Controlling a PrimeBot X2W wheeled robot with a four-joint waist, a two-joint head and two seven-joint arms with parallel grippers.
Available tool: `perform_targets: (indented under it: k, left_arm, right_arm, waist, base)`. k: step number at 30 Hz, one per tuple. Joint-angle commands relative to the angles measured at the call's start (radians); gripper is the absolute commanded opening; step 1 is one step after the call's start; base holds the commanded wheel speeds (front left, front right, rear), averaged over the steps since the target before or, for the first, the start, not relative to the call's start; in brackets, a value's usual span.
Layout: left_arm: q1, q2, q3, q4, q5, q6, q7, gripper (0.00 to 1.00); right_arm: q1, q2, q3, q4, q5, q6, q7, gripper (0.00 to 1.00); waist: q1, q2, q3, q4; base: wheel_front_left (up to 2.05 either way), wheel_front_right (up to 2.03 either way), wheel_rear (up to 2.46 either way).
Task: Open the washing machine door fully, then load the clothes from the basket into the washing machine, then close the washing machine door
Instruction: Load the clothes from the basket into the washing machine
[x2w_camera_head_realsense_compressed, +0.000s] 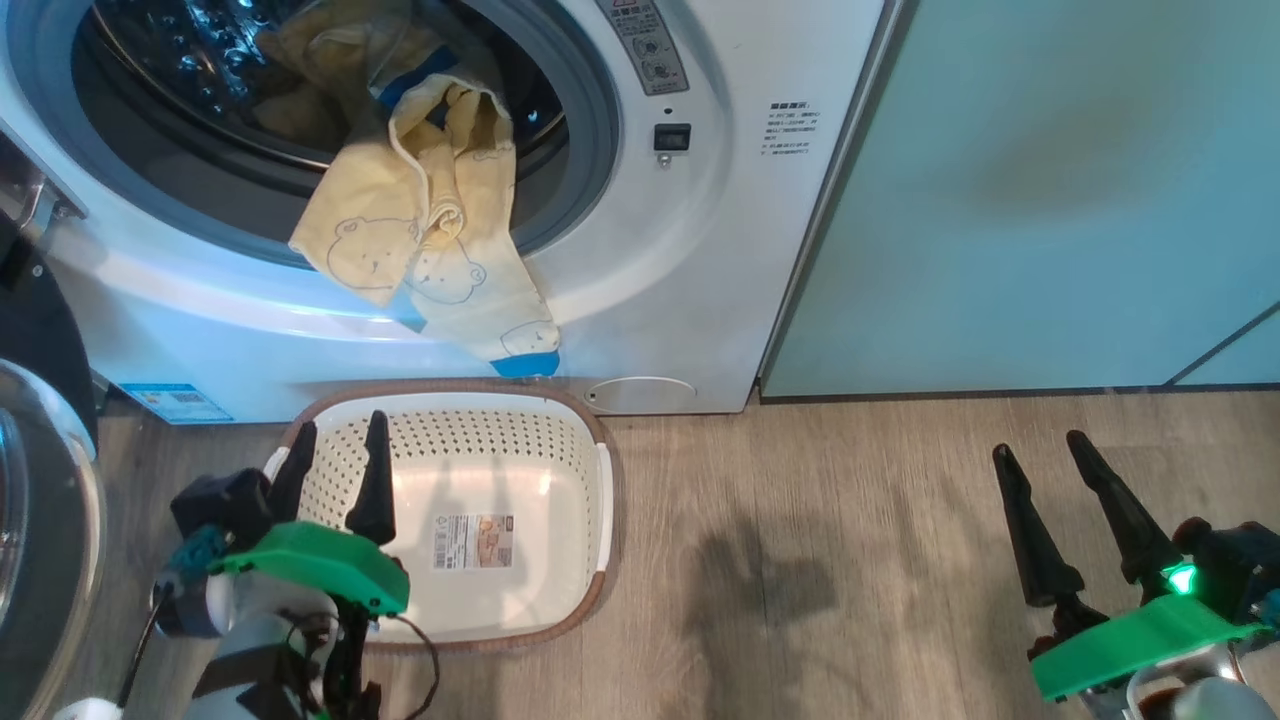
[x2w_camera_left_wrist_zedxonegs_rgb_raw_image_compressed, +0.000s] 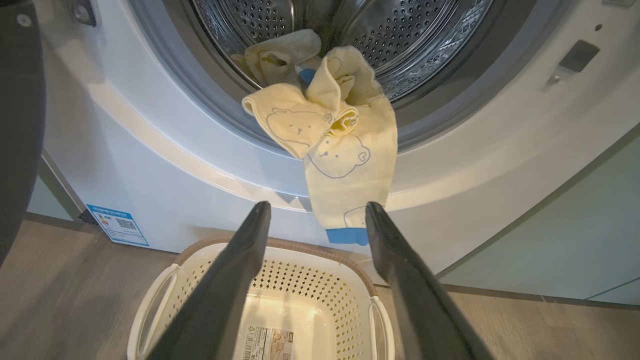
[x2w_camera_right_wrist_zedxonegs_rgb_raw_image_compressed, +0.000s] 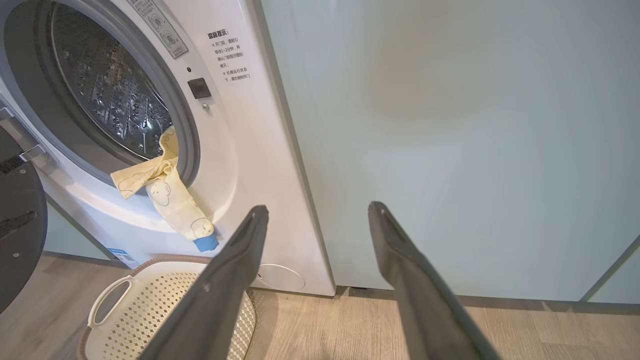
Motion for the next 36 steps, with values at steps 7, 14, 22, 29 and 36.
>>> perform_targets:
  k: [7,14,22,29,36]
  left_arm:
    - [-0.003,0.008,0.041,-0.026,-0.003,-0.018,-0.006,1.00]
    - [-0.081,0.026,-0.012,0.077,-0.087,-0.041,0.013,1.00]
    - [-0.236,0.100,-0.114,0.212,-0.198,-0.044,0.021,1.00]
    - [-0.372,0.174,-0.193,0.328,-0.285,-0.044,0.014,1.00]
    - [-0.473,0.216,-0.260,0.399,-0.340,-0.044,0.005,1.00]
  right_arm:
    - [-0.007,-0.018,0.017,-0.035,0.001,0.001,-0.007,1.00]
    - [-0.028,-0.018,0.030,-0.039,0.002,0.001,-0.007,1.00]
    - [-0.060,-0.020,0.039,-0.043,0.001,0.001,-0.007,1.00]
    - [-0.091,-0.014,0.041,-0.049,-0.002,0.001,-0.007,1.00]
    - [-0.114,-0.012,0.043,-0.054,-0.005,0.001,-0.007,1.00]
  waist:
    - [0.0001,-0.0001,0.021,-0.006]
    - [0.0001,-0.0001,0.063,-0.025]
    - [0.0001,-0.0001,0.139,-0.064]
    - [0.0001,-0.0001,0.218,-0.091]
    - [0.0001,-0.0001,0.277,-0.103]
  base:
    - [0.00,0.00,0.00]
    - [0.00,0.00,0.00]
    - [0.00,0.00,0.00]
    - [0.00,0.00,0.00]
    - [0.00,0.00,0.00]
